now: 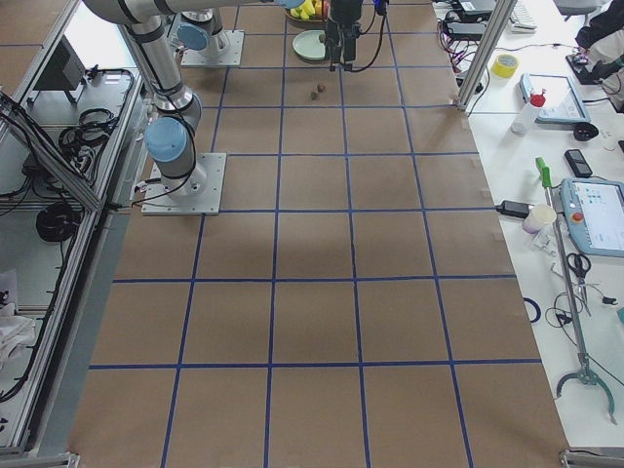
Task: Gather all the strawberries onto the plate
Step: 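Move the left gripper back and grasp another strawberry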
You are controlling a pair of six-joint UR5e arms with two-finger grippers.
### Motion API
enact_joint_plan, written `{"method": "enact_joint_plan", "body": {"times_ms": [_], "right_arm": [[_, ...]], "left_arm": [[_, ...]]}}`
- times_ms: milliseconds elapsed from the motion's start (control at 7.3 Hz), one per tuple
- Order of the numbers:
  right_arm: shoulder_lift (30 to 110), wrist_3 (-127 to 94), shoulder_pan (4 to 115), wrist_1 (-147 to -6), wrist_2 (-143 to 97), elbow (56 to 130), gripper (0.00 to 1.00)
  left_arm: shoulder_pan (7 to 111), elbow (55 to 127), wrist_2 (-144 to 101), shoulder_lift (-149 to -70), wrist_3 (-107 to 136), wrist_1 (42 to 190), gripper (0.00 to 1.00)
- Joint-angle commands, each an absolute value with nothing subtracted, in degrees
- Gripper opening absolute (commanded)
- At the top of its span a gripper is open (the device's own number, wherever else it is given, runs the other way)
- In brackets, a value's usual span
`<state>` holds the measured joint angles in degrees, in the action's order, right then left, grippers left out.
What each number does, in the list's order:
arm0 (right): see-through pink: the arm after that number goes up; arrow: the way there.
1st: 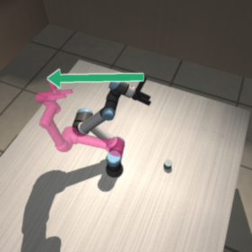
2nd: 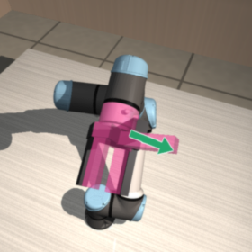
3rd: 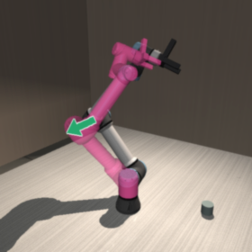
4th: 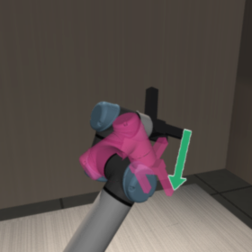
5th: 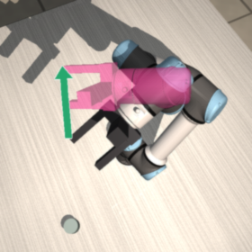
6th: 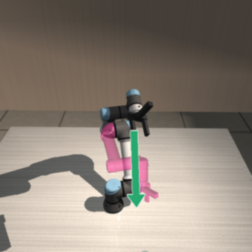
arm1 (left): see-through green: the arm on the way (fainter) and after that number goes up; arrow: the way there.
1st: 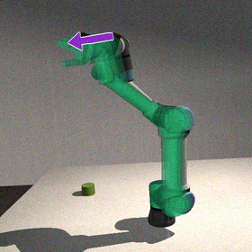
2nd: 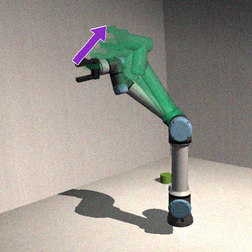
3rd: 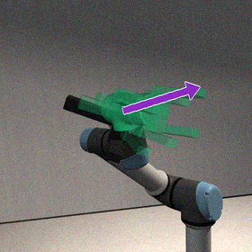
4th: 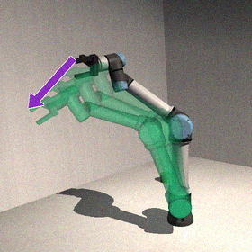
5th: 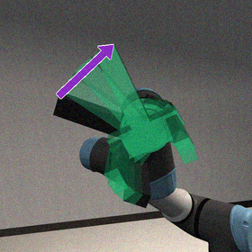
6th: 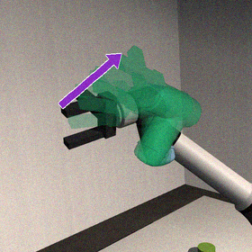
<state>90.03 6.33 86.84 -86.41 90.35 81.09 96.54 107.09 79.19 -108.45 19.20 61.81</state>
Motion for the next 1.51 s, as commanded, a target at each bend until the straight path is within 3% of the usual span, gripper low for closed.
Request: {"method": "enact_joint_plan", "body": {"times_ms": [0, 274, 548, 822, 959, 1096, 1233, 1370], "right_arm": [[90.0, 6.3, 86.8, -86.6, 90.4, 81.1, 1.0], [90.0, 6.3, 86.8, -86.7, 90.4, 81.4, 1.0], [90.0, 6.3, 86.9, -88.2, 90.4, 82.0, 1.0], [90.0, 6.3, 86.9, -88.2, 90.4, 82.0, 1.0], [90.0, 6.3, 86.9, -88.2, 90.4, 82.1, 1.0], [90.0, 6.3, 86.9, -88.2, 90.4, 82.3, 1.0], [90.0, 6.3, 86.9, -88.2, 90.3, 82.3, 1.0], [90.0, 6.3, 86.9, -88.2, 90.3, 82.3, 1.0]], "left_arm": [[97.6, 107.6, 77.7, -110.6, 23.8, 61.8, 1.0], [97.6, 108.3, 78.2, -111.9, 24.3, 61.1, 1.0], [97.6, 108.9, 77.8, -112.8, 24.3, 61.0, 0.86], [97.6, 108.9, 77.7, -114.3, 24.4, 60.8, 0.86], [97.6, 108.9, 77.4, -114.5, 24.4, 59.9, 0.8], [97.6, 108.9, 76.3, -114.9, 24.7, 59.5, 0.46], [97.6, 108.7, 76.2, -115.0, 24.7, 59.5, 0.01], [97.6, 108.5, 76.2, -115.0, 24.3, 59.5, 0.0]]}}
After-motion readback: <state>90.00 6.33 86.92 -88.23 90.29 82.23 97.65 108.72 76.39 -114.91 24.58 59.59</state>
